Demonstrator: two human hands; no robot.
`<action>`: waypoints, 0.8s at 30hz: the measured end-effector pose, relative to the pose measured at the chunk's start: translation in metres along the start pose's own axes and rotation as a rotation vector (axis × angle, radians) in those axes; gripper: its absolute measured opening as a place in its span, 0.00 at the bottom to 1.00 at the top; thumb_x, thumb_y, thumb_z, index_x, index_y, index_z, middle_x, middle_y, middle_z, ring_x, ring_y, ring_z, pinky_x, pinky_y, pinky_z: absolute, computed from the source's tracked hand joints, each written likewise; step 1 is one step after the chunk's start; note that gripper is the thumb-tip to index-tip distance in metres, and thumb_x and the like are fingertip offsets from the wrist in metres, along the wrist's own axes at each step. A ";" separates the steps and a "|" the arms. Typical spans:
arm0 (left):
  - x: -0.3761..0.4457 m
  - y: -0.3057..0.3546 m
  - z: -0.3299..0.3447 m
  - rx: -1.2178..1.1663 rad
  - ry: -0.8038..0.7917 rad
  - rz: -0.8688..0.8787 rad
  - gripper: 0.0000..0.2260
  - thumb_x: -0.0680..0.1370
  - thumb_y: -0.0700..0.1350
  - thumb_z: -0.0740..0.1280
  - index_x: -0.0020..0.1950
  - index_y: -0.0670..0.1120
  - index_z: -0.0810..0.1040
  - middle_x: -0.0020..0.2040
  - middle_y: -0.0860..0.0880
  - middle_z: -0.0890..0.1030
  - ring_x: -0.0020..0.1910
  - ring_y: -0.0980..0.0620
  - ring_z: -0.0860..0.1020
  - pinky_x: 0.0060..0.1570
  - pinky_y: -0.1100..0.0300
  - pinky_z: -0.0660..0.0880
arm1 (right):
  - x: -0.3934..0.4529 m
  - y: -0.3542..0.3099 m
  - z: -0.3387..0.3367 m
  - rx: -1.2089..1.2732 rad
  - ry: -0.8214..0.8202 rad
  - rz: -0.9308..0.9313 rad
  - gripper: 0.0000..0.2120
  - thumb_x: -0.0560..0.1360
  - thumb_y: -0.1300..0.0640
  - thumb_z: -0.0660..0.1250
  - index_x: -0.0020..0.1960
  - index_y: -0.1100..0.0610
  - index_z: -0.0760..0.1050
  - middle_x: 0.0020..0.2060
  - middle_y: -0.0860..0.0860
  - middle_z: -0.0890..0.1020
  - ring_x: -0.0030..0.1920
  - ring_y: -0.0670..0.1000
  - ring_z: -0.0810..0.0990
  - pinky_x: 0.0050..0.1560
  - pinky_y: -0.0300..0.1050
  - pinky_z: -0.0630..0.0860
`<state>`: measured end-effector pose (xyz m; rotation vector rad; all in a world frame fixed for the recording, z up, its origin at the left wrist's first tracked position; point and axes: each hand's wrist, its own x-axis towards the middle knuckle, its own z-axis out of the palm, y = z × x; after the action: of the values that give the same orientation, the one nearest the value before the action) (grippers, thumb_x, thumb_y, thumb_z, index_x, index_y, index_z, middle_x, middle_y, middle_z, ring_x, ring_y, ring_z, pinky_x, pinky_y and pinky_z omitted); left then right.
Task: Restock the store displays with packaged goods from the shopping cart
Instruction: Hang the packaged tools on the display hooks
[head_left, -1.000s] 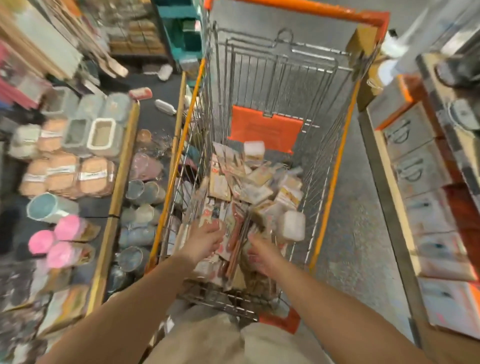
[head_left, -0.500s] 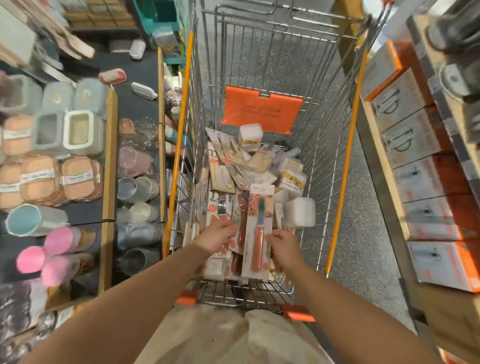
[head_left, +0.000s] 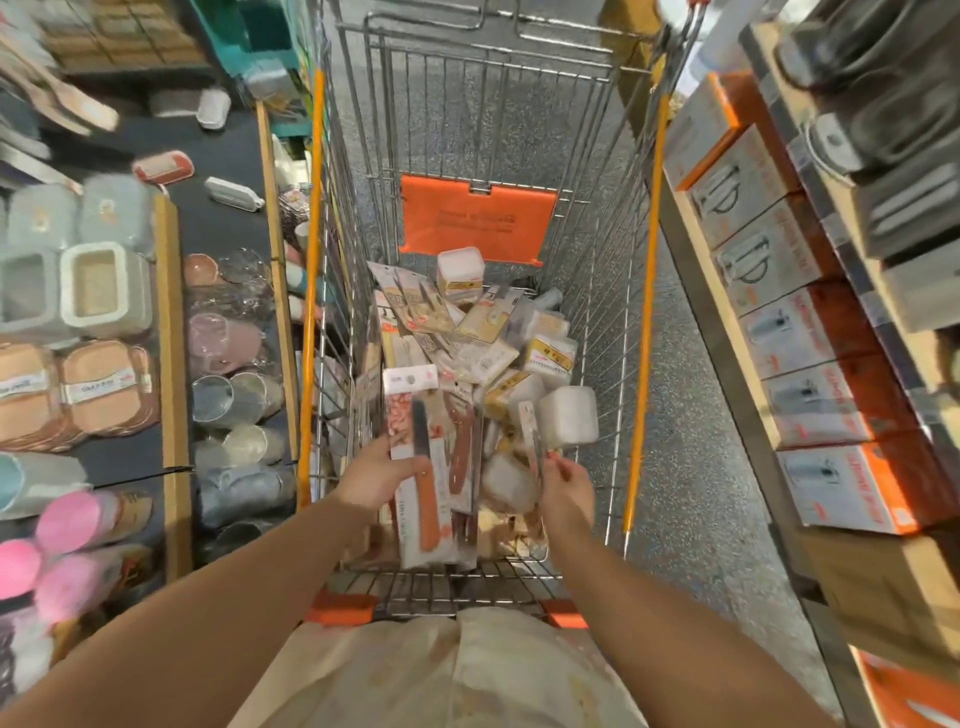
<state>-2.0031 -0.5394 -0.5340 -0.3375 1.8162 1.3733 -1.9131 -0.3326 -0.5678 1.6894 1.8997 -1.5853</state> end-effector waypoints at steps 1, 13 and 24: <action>0.001 -0.003 -0.003 -0.005 0.017 -0.013 0.14 0.79 0.41 0.69 0.60 0.55 0.72 0.49 0.60 0.78 0.50 0.55 0.76 0.57 0.60 0.71 | 0.007 0.004 -0.003 -0.065 0.016 0.024 0.15 0.81 0.48 0.62 0.62 0.57 0.74 0.54 0.53 0.81 0.53 0.55 0.79 0.50 0.46 0.76; 0.010 -0.021 -0.013 -0.128 0.103 -0.120 0.01 0.80 0.45 0.68 0.49 0.49 0.78 0.45 0.49 0.82 0.45 0.49 0.80 0.51 0.52 0.77 | 0.109 0.087 0.016 -0.359 -0.262 0.169 0.50 0.56 0.19 0.58 0.67 0.50 0.71 0.56 0.53 0.81 0.55 0.60 0.81 0.55 0.60 0.79; 0.010 -0.020 -0.013 -0.162 0.106 -0.092 0.29 0.74 0.58 0.70 0.71 0.45 0.73 0.67 0.45 0.77 0.65 0.44 0.75 0.69 0.42 0.69 | 0.017 0.003 -0.014 -0.170 -0.273 0.120 0.20 0.74 0.52 0.73 0.64 0.57 0.75 0.48 0.53 0.83 0.45 0.53 0.83 0.45 0.48 0.81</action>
<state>-2.0029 -0.5559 -0.5538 -0.5819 1.7547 1.4646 -1.9099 -0.3122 -0.5756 1.4097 1.7121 -1.4763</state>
